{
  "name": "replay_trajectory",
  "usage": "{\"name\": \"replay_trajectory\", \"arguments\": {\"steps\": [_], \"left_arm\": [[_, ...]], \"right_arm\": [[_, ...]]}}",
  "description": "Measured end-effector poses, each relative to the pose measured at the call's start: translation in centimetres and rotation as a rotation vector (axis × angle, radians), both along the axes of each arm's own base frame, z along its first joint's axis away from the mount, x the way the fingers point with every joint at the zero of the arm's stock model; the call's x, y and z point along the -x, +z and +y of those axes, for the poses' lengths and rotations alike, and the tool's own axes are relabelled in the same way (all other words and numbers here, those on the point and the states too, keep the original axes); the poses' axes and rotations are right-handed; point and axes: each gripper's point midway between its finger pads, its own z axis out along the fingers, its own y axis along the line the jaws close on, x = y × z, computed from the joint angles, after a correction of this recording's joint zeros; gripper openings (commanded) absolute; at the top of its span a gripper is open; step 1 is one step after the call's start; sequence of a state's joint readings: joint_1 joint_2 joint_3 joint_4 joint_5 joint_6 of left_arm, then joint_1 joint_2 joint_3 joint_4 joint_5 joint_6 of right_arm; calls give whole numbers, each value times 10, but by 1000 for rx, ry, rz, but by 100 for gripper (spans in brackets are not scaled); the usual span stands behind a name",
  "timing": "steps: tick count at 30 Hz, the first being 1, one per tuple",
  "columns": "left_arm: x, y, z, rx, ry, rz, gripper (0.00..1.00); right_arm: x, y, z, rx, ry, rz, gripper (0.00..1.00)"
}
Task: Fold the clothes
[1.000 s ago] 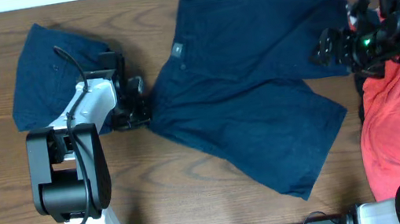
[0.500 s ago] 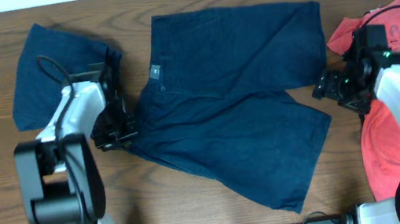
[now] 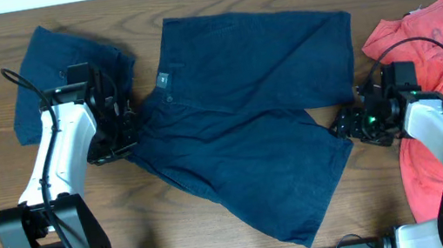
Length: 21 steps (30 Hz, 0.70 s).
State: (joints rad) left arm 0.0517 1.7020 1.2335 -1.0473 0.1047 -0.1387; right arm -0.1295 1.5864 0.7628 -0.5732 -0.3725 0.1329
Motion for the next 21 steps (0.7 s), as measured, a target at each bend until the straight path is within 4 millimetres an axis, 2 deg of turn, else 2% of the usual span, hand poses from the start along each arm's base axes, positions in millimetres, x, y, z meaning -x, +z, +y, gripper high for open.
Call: {"name": "replay_trajectory", "arguments": {"steps": [1, 3, 4, 10, 16, 18, 19, 20, 21], "left_arm": [[0, 0, 0, 0, 0, -1, 7], [0, 0, 0, 0, 0, 0, 7], [0, 0, 0, 0, 0, 0, 7], [0, 0, 0, 0, -3, 2, 8], [3, 0, 0, 0, -7, 10, 17], [4, 0, 0, 0, -8, 16, 37], [5, 0, 0, 1, -9, 20, 42], [6, 0, 0, 1, -9, 24, 46], [7, 0, 0, 2, -8, 27, 47]], "right_arm": [[2, -1, 2, -12, 11, -1, 45], [7, -3, 6, -29, 26, 7, 12], [8, -3, 7, -32, 34, 8, 1], [-6, -1, 3, -17, 26, -52, 1], [-47, 17, -16, 9, -52, -191, 1], [-59, 24, -27, 37, -90, -218, 1], [-64, 28, -32, 53, -108, -228, 2], [-67, 31, -37, 66, -125, -235, 10], [-71, 34, -43, 78, -146, -239, 32]]}}
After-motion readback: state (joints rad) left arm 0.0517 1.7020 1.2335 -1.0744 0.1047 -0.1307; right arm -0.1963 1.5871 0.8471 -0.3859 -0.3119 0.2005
